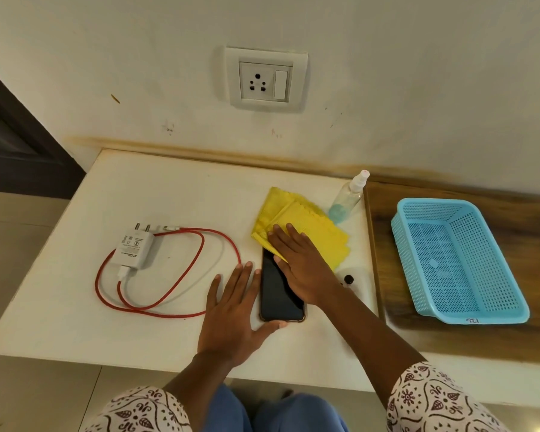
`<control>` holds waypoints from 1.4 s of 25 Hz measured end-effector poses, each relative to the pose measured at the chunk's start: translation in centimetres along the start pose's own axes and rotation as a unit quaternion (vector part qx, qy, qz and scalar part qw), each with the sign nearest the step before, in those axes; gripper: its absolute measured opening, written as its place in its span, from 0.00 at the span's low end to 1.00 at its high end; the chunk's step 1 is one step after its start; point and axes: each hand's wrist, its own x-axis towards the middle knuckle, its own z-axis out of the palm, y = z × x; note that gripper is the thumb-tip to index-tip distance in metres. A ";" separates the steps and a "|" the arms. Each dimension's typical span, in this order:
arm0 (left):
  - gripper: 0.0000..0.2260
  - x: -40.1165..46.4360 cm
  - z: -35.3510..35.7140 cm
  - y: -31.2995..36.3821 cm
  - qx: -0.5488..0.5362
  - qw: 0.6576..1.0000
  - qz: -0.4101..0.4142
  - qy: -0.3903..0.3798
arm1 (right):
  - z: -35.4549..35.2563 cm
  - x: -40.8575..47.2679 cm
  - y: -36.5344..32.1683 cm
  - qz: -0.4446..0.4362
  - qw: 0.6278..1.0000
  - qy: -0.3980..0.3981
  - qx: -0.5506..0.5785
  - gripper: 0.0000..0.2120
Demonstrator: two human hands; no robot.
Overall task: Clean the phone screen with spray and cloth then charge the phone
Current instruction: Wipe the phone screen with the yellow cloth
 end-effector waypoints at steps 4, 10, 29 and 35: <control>0.40 0.0 0.2 -0.1 -0.002 1.000 0.002 -0.004 | 0.4 -0.9 -0.9 -0.007 1.000 0.006 0.008 0.23; 0.40 0.1 0.2 -0.1 -0.003 1.000 0.001 -0.001 | 0.8 -2.6 -1.5 -0.027 1.000 -0.002 0.014 0.23; 0.32 -0.1 -0.4 0.2 -0.031 0.998 0.041 0.042 | 3.6 -9.1 -4.9 0.000 0.997 -0.017 0.082 0.23; 0.36 -0.1 -0.8 0.3 -0.008 0.998 0.049 0.035 | 2.5 -11.0 -7.0 0.035 0.985 0.008 0.167 0.22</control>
